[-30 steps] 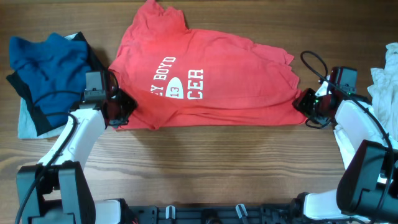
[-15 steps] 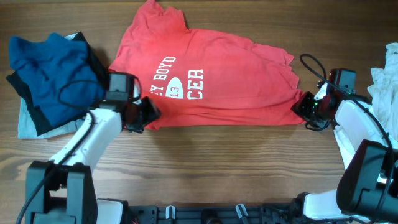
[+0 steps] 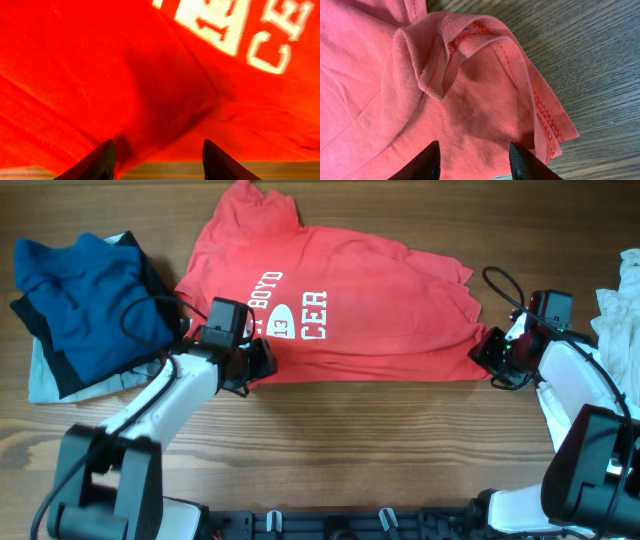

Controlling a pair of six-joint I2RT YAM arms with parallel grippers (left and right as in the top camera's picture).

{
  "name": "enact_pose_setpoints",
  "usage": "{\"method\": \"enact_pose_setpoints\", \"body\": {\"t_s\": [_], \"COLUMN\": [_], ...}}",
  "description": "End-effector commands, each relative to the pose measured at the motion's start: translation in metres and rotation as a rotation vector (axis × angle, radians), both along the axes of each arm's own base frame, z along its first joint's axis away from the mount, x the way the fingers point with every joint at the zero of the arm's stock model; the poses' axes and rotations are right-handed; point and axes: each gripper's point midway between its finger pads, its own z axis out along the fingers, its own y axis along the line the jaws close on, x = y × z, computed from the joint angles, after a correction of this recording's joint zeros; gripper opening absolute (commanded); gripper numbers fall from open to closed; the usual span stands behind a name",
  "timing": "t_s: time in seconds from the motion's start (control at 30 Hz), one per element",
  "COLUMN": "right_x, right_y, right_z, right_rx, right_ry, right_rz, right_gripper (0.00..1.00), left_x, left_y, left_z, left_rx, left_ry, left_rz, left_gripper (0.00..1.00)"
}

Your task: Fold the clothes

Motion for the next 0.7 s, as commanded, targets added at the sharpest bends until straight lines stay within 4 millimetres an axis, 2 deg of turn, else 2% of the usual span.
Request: {"method": "enact_pose_setpoints", "body": {"t_s": [0.0,0.13,0.33,0.47,0.57,0.67], "right_x": [-0.002,-0.002,-0.002,-0.002,-0.002,-0.002], "right_y": [-0.002,-0.002,-0.002,-0.002,-0.002,-0.002], "right_z": [-0.004,-0.004,-0.004,-0.004,-0.004,-0.004], "right_rx": [-0.02,-0.02,-0.02,-0.02,-0.02,-0.02], "right_ry": [0.016,0.016,0.016,0.016,0.016,0.016], "right_rz": [0.01,0.01,0.01,0.01,0.01,0.01], "right_gripper": [0.45,0.45,0.45,0.45,0.45,0.45], "left_x": [-0.004,-0.006,-0.002,-0.002,-0.003,-0.004], "left_y": [-0.003,-0.009,-0.006,-0.005,-0.005,-0.004], "left_z": [-0.025,-0.036,-0.037,-0.035,-0.035,-0.036], "left_rx": [0.05,0.071,0.112,0.13,0.13,0.131], "left_ry": [0.039,0.044,0.019,0.005,0.007,0.014], "left_rz": [-0.064,-0.126,-0.148,-0.19,-0.19,-0.19], "left_gripper": [0.53,0.47,0.43,0.26,0.24,0.16]}}
